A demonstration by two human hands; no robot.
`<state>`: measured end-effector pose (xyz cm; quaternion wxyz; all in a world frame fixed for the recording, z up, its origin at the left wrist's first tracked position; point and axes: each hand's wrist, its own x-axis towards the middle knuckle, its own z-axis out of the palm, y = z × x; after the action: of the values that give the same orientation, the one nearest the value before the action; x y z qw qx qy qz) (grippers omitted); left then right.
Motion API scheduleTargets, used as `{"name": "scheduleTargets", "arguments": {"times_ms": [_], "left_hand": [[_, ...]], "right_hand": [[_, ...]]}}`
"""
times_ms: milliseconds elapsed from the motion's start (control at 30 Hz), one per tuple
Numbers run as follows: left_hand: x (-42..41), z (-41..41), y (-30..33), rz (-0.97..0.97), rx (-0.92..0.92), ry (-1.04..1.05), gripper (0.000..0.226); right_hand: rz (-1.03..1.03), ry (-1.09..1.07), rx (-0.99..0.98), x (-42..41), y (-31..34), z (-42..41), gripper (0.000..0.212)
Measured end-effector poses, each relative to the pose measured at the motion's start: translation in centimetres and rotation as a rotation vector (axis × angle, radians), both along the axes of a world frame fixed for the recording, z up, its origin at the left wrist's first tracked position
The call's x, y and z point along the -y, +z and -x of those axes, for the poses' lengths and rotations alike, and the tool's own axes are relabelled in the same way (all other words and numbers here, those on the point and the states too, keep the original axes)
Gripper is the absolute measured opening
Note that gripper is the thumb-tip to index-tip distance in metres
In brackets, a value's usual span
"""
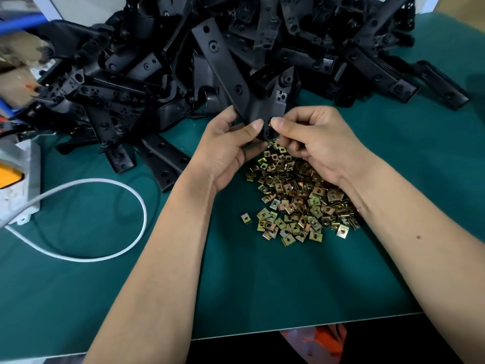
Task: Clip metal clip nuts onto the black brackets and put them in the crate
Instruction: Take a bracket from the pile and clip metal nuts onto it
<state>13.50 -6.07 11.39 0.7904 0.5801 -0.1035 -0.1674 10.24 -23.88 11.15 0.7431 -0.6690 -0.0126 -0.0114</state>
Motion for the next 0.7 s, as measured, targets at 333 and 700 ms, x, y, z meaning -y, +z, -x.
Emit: {"name": "scheduleTargets", "arguments": {"times_ms": [333, 700], "left_hand": [[-0.2, -0.3, 0.3, 0.07, -0.024, -0.021, 0.02], [-2.7, -2.2, -0.4, 0.251, -0.272, 0.318, 0.014]], "right_hand": [[0.002, 0.029, 0.078, -1.2, -0.2, 0.1, 0.019], [1.194, 0.244, 0.342, -2.2, -0.4, 0.1, 0.015]]}}
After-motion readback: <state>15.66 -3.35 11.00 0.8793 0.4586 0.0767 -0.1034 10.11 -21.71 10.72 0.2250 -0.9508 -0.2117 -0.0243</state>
